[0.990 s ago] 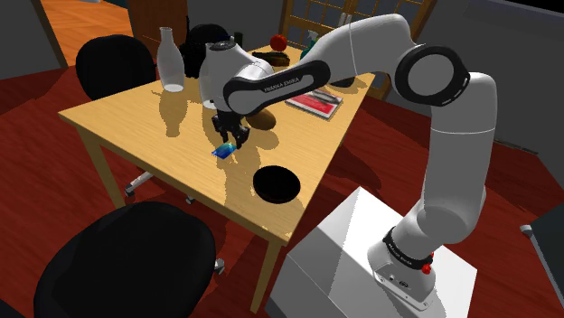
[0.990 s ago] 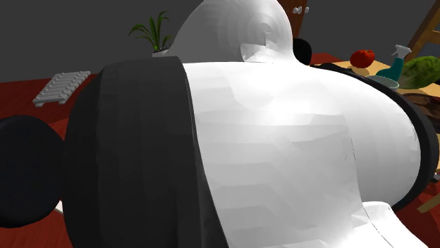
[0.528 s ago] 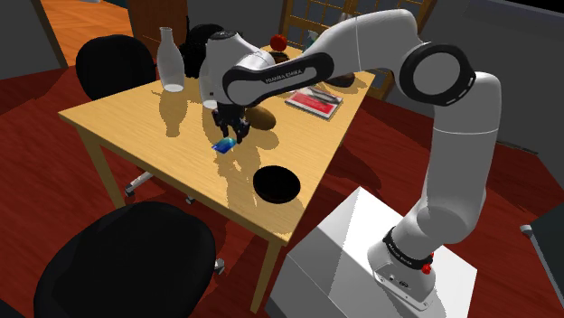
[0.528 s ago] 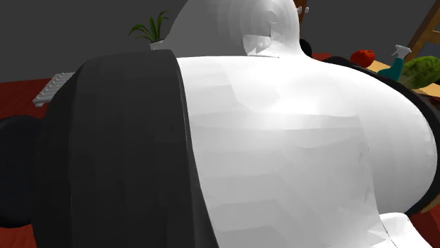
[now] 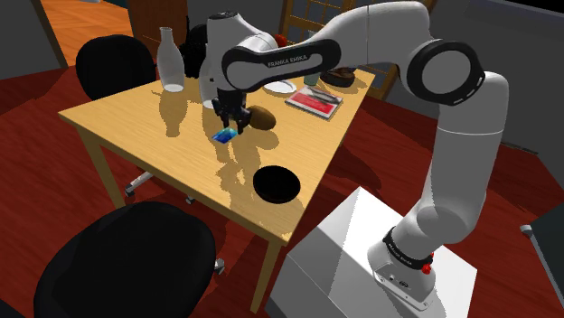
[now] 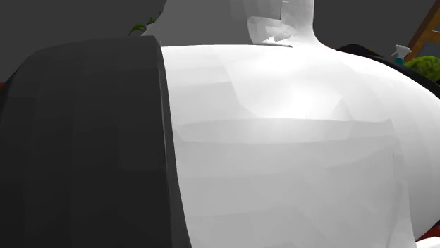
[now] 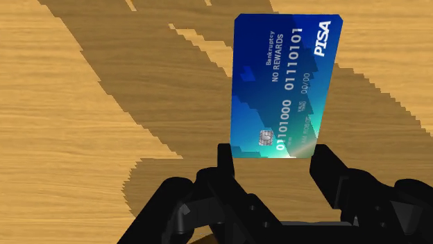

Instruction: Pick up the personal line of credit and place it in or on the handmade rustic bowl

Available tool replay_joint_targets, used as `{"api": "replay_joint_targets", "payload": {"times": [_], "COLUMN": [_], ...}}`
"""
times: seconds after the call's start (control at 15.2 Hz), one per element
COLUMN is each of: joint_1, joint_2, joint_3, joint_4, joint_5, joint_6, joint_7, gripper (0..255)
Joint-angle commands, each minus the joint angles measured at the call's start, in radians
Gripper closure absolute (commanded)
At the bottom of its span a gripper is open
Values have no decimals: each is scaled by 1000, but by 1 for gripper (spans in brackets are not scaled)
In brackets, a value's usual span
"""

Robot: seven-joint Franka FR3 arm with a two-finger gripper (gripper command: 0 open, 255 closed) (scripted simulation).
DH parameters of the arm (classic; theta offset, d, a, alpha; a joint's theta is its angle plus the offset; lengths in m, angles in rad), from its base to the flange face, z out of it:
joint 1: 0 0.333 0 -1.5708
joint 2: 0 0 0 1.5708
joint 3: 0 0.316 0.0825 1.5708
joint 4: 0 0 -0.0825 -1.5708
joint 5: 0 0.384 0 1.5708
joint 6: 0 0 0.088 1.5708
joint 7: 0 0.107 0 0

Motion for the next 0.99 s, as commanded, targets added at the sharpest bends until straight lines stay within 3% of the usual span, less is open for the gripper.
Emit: {"api": "replay_joint_targets", "payload": {"times": [0.0, 0.53, 0.92], "joint_1": [2, 6, -56], "joint_2": [-5, -25, -292], "joint_3": [2, 10, 46], "joint_4": [21, 99, -240], "joint_5": [5, 21, 131], "joint_6": [-25, -119, -18], "joint_7": [-5, -27, -32], "gripper": [255, 255, 255]}}
